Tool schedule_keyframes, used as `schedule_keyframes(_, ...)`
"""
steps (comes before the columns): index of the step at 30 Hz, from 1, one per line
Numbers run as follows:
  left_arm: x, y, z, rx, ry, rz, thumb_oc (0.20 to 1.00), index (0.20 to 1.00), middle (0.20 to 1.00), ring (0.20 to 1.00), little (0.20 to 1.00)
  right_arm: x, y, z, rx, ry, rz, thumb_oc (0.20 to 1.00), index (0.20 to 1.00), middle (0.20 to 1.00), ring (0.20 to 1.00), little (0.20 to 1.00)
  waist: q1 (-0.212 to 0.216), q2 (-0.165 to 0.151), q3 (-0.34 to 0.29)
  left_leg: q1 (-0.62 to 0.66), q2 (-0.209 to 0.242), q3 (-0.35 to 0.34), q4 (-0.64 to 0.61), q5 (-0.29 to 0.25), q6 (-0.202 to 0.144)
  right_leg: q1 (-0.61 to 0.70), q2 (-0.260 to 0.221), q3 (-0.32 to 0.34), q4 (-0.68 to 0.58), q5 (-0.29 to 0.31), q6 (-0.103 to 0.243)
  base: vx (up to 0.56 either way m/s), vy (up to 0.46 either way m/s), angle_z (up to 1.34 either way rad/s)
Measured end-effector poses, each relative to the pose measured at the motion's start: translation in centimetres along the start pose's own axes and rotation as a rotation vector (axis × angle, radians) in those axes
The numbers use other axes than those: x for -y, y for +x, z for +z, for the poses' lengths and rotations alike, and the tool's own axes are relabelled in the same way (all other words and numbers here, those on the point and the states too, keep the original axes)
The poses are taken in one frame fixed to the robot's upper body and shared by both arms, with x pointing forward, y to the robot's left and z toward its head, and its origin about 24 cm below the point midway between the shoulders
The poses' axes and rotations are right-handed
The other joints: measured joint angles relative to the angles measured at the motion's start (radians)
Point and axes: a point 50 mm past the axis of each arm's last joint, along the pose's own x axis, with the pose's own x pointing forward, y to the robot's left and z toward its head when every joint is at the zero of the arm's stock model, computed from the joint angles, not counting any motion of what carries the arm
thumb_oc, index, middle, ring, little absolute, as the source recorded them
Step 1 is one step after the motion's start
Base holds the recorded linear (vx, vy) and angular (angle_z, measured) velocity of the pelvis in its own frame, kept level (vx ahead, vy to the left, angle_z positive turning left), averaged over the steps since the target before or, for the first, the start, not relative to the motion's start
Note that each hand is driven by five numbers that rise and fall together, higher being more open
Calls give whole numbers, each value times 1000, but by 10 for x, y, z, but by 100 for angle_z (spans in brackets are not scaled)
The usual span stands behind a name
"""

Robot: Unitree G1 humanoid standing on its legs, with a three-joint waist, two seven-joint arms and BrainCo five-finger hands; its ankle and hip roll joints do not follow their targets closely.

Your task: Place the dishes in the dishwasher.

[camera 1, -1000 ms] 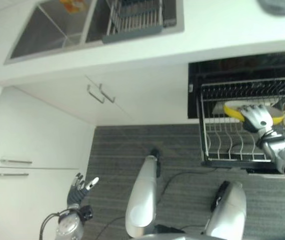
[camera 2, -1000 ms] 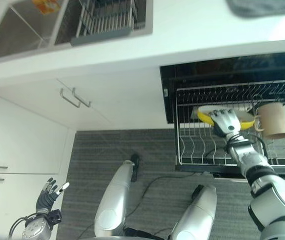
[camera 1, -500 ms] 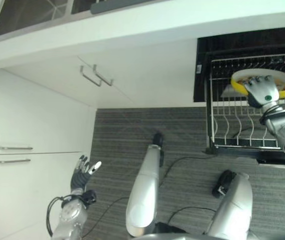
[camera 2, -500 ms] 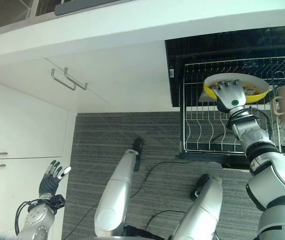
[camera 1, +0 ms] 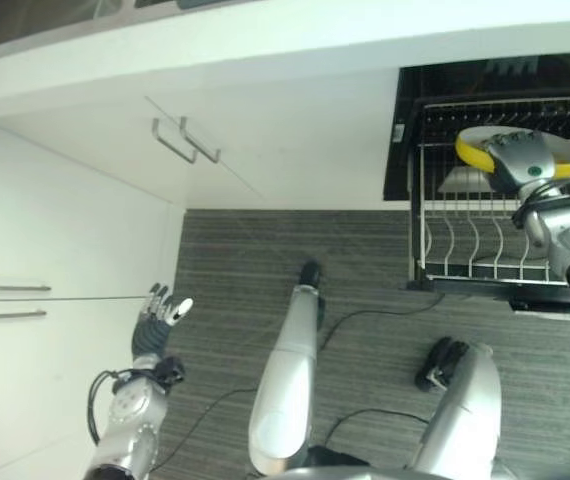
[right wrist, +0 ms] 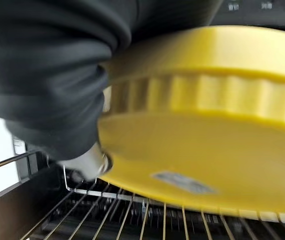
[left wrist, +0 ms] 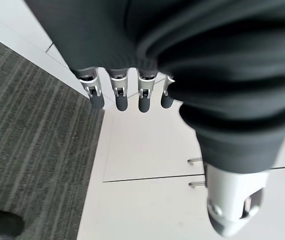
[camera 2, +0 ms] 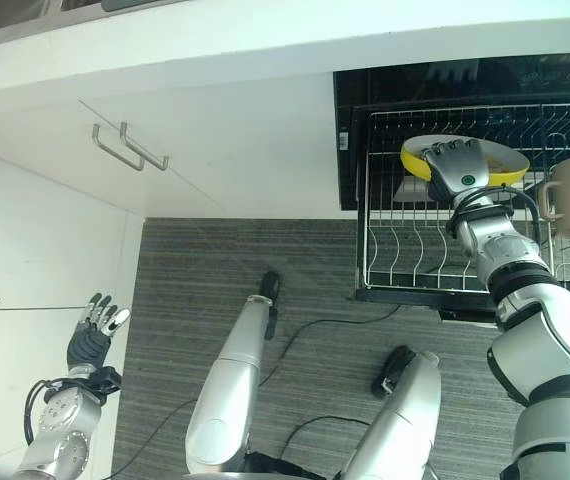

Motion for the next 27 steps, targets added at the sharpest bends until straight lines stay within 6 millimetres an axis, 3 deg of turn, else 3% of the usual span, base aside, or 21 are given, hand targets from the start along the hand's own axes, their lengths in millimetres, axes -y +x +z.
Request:
schedule_keyframes(3,2,2,1,3,2,-7,1000,1000,1000,1000,1000,-16,-4,11,-34,112,92,1000,1000,1000,1000,1000,7,-3,-8,0,-2,2,0,0,0,1,-3,1,-14,0,0,14,-1,1)
schedule_keyframes(4,4,4,4,10,-2,-13,1000,1000,1000,1000,1000,-39,-19,18,-59,197,189,1000,1000,1000,1000,1000,12,-3,-8,-3,-10,2,0,0,0,3,-10,1,-17,0,0,59,14,6)
schedule_keyframes(5,4,4,2,-3,-2,-7,1000,1000,1000,1000,1000,-46,-23,23,-134,347,207,1000,1000,1000,1000,1000,9,-4,-8,-2,-12,9,3,0,0,7,-13,0,-23,0,0,58,41,9)
schedule_keyframes(6,6,6,3,-1,0,-9,1000,1000,1000,1000,1000,-46,-23,19,-217,468,181,1000,1000,1000,1000,1000,9,-4,-8,-1,-13,15,4,3,9,17,-15,1,-27,4,2,49,42,4)
schedule_keyframes(9,8,7,4,3,-2,-6,1000,1000,1000,1000,1000,-52,-28,17,-285,594,203,1000,1000,1000,1000,1000,7,-4,-8,5,-18,24,22,-2,15,22,-19,8,-29,7,-2,-2,38,-3)
schedule_keyframes(10,13,8,8,5,-4,-18,1000,1000,1000,1000,1000,-50,-27,17,-320,710,195,1000,1000,1000,1000,1000,3,-4,-8,9,-17,23,19,4,13,32,-17,5,-35,22,13,-25,24,-4)
schedule_keyframes(14,21,8,17,20,-21,-32,1000,1000,1000,1000,1000,-45,-31,27,-315,934,174,1000,1000,1000,1000,1000,-16,-15,-2,38,-13,24,7,-10,16,66,-11,1,-59,17,5,45,9,-4)
schedule_keyframes(21,10,-8,5,-14,-45,74,1000,1000,1000,1000,1000,-38,-72,44,-420,1499,31,1000,1000,1000,1000,1000,-62,-102,10,119,23,32,-80,-3,25,134,38,-13,-143,41,-6,24,-3,-10)
schedule_keyframes(22,10,-8,5,-14,-45,74,1000,1000,1000,1000,1000,-38,-72,44,-420,1499,31,1000,1000,1000,1000,1000,-62,-102,10,119,23,32,-80,-3,25,134,38,-13,-143,41,-6,8,8,-17)
schedule_keyframes(24,14,-12,-1,-36,-62,92,1000,1000,1000,1000,1000,-42,-93,64,-478,1696,30,1000,1000,1000,1000,1000,-96,-123,13,184,45,42,-150,6,35,190,65,-28,-213,62,-10,-1,8,-22)
schedule_keyframes(27,26,-12,-1,-22,-83,91,1000,1000,1000,1000,1000,-40,-109,72,-531,1862,46,1000,1000,1000,1000,1000,-132,-131,14,220,61,65,-203,20,35,215,81,-29,-264,81,-5,-1,-21,-15)
